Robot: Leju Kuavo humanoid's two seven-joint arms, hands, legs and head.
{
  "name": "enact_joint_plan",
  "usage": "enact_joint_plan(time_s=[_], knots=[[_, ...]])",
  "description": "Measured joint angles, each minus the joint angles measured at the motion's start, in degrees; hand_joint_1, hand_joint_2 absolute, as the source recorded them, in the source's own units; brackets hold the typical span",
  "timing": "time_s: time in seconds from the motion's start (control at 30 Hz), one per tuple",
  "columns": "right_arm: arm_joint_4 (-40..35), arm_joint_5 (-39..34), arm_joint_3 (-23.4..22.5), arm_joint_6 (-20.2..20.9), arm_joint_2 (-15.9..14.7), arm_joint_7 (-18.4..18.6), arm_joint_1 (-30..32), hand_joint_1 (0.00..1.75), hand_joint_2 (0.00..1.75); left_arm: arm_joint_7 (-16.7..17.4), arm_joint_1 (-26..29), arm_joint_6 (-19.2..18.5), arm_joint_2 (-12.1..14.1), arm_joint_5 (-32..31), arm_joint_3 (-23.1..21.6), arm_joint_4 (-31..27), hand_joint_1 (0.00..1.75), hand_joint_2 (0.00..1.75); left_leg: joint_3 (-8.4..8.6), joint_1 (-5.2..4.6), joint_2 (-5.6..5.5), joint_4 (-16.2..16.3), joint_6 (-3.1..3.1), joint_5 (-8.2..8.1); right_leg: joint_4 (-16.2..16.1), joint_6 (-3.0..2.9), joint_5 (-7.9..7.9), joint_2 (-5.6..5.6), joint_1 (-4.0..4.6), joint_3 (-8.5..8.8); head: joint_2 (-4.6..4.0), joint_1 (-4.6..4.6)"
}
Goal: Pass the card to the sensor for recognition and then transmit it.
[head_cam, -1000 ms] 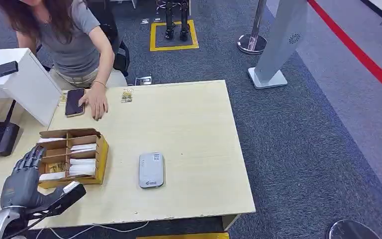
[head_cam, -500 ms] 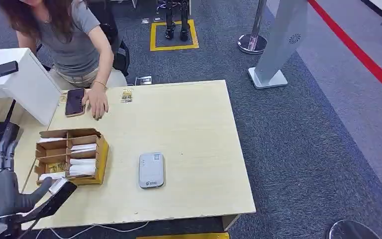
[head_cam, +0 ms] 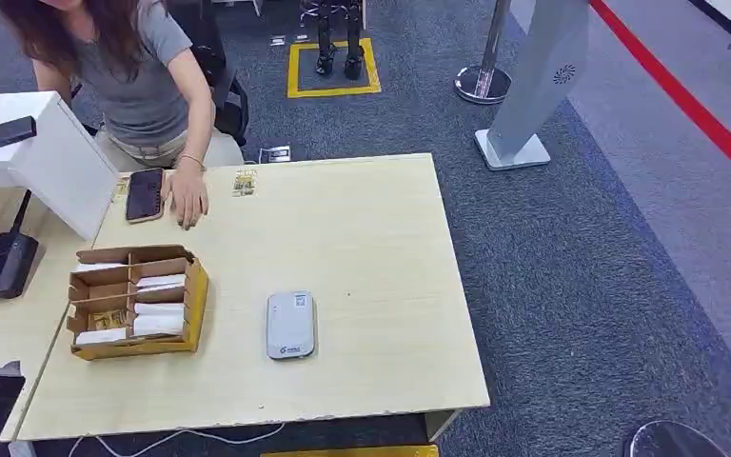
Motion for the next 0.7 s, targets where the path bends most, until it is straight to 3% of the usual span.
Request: enact_joint_plan(time_s=[0.3, 0.53, 0.7], knots=[[0.0, 0.15, 0.0, -0.13, 0.0, 0.52, 0.0, 0.0, 0.0, 0.41, 0.95, -2.51, -3.85, -10.04, 3.47, 0.85, 0.0, 1.75, 0.0, 0.0, -0.01, 0.0, 0.0, 0.0, 0.0, 0.0, 0.0, -0.02, 0.0, 0.0, 0.0, -0.04], [-0.11, 1.14, 0.11, -0.09, 0.0, 0.37, -0.03, 0.0, 0.0, 1.0, 1.27, 1.53, -4.52, -18.57, 1.62, 1.46, 0.0, 1.75, 0.03, 0.0, -0.01, 0.0, 0.0, 0.0, 0.0, 0.0, 0.0, -0.02, 0.0, 0.0, 0.0, -0.02], [-0.35, 1.14, 0.22, -0.09, 0.0, 0.26, -0.03, 0.0, 0.0, 1.57, 1.28, 2.65, -4.5, -19.65, -0.46, 1.77, 0.0, 1.75, 0.03, 0.0, 0.0, 0.0, 0.0, 0.0, 0.0, 0.0, 0.0, -0.01, 0.0, 0.0, 0.0, -0.02]])
